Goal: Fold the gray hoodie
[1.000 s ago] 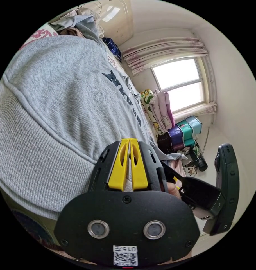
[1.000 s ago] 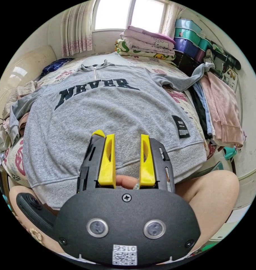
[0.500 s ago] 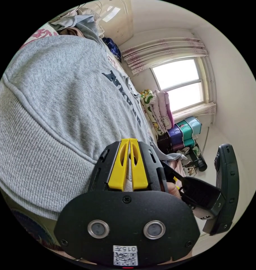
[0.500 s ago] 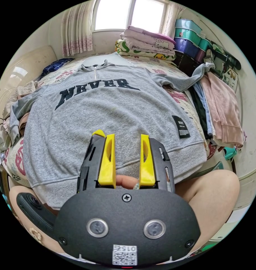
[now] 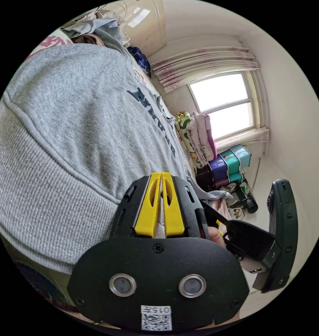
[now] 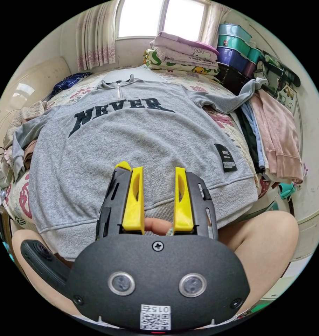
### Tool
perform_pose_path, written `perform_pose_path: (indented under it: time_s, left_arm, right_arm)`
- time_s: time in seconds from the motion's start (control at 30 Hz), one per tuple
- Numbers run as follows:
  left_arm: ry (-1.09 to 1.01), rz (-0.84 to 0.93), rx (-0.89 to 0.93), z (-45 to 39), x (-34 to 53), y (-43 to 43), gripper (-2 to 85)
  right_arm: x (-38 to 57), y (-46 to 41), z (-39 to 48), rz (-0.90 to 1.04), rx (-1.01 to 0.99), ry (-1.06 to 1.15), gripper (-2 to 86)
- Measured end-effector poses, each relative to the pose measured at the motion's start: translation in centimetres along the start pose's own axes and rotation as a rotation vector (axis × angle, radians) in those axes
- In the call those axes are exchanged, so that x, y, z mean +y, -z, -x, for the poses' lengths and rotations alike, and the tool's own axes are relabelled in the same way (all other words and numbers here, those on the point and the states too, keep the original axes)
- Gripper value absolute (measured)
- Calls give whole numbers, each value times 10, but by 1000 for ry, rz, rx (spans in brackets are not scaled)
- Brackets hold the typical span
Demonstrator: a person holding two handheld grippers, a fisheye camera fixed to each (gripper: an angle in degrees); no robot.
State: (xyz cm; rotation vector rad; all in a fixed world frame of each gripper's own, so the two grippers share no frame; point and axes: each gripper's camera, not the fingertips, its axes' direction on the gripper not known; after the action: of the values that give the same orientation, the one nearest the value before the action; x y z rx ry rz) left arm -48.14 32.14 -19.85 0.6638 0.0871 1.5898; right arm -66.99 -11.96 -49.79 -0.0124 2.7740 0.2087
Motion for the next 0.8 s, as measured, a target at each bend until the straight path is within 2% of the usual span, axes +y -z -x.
perform_pose_path:
  time_s: [0.8]
  left_arm:
    - [-2,3,-9,0,13,-12,-3]
  right_arm:
    - [-24,-33,5,3,-8,0,131]
